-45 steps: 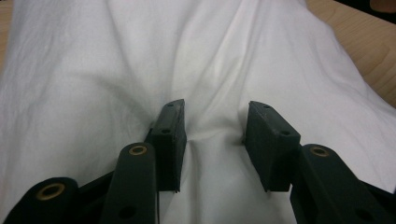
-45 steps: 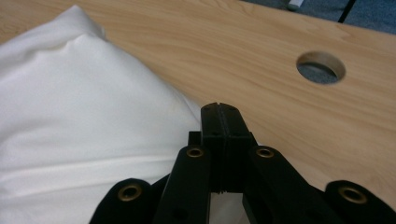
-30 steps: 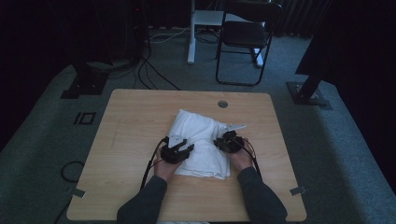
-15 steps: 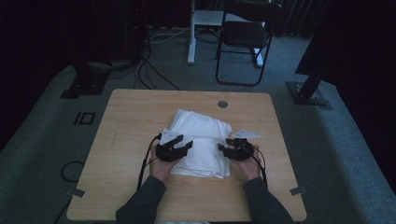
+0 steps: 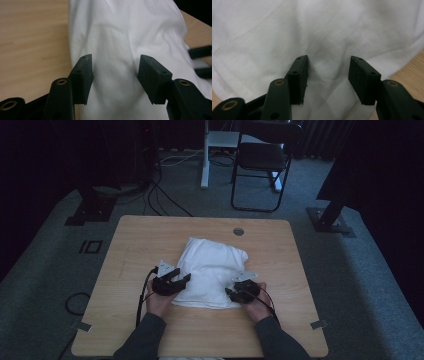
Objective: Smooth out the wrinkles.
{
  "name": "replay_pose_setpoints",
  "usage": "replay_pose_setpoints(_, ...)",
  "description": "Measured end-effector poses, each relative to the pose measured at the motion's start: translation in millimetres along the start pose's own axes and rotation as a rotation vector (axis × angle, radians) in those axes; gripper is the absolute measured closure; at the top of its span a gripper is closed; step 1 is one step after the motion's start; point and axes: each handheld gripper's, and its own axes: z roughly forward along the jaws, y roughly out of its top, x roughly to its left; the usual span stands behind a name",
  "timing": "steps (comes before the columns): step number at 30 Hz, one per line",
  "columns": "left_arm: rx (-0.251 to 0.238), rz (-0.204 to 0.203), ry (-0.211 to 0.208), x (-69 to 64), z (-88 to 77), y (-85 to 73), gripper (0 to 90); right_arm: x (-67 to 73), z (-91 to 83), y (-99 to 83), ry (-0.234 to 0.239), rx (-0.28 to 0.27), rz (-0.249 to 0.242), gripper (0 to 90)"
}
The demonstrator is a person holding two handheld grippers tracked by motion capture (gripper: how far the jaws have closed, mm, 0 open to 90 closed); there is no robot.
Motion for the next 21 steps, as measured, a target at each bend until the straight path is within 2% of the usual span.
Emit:
replay_pose_setpoints(2, 0.008, -0.002, -0.006, -2.3, -0.3, -5.4, 44.9, -8.0, 2.4, -1.1, 0.007, -0.014, 0.046, 47.0)
replay_pose_setpoints(3, 0.008, -0.002, -0.006, -2.3, -0.3, -5.4, 44.7, -8.0, 2.4, -1.1, 0.007, -0.014, 0.046, 47.0)
replay_pose_setpoints(7, 0.032, 0.036, 0.011, -7.1, 2.4, -13.8, 43.1, -22.8, 7.2, -3.5, 0.012, -0.038, 0.129, 45.4)
replay_pose_setpoints(8, 0.032, 0.033, 0.013, -6.9, 3.2, -15.7, 42.5, -25.5, 8.5, -3.8, 0.018, -0.044, 0.147, 45.1)
replay_pose_setpoints(11, 0.024, 0.004, 0.002, -2.0, 5.9, -16.4, 41.4, -29.9, 11.4, -2.5, 0.023, -0.050, 0.155, 44.8)
replay_pose_setpoints(21, 0.017, -0.033, 0.061, 10.4, 17.8, -2.5, 40.5, -38.8, 27.3, 10.3, 0.010, -0.072, 0.206, 44.1)
